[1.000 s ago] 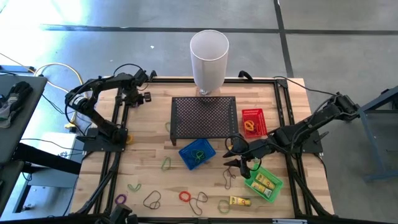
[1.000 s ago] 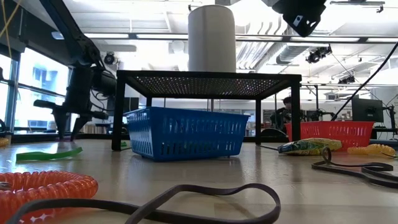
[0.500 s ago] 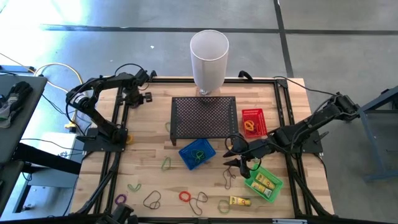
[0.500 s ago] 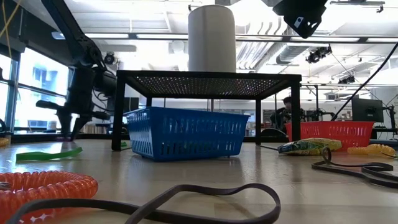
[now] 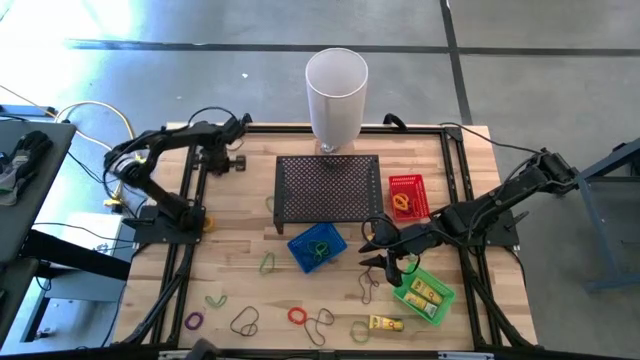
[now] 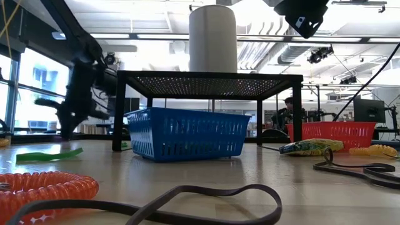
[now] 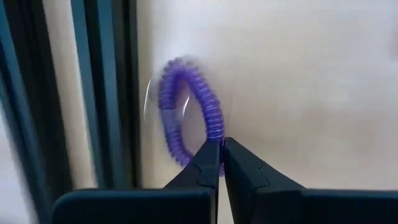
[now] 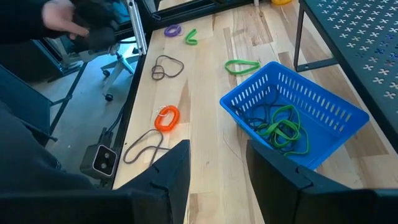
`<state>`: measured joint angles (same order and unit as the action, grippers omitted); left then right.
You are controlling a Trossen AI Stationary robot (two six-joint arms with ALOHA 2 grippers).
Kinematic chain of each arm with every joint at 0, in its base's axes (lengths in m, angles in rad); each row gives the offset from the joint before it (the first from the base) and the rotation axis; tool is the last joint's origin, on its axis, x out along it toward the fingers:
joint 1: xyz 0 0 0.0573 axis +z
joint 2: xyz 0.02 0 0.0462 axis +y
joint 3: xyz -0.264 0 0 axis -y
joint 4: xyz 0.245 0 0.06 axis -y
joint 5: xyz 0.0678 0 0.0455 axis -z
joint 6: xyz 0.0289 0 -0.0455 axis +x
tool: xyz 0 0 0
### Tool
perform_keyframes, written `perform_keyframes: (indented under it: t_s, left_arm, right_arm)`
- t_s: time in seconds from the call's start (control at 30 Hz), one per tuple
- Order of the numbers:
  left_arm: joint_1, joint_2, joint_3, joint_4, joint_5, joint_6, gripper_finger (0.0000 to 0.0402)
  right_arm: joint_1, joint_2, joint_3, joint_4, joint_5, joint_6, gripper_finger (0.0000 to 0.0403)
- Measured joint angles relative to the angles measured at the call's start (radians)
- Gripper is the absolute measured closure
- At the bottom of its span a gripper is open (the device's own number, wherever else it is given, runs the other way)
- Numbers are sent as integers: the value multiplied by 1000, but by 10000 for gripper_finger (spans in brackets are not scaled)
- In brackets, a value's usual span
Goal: Pick & Place Office Desk Supplies
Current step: Put the violet spring keychain into the red bin
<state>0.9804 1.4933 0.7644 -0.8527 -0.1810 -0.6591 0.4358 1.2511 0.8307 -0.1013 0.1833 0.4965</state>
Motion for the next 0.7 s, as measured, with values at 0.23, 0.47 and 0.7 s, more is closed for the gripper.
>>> perform_keyframes:
  t_s: [0.23,0.47,0.7]
  left_arm:
    - [-198,-272,2,-129,21,-51,400]
    - [-500,-641,6,-135,209,-249,400]
    - [-926,-908,6,64,182,-461,400]
  right_arm:
    - [0,0,0,10,10,8,258]
    - [0,0,0,31,53,-3,258]
    - [-6,0,0,48,53,-17,258]
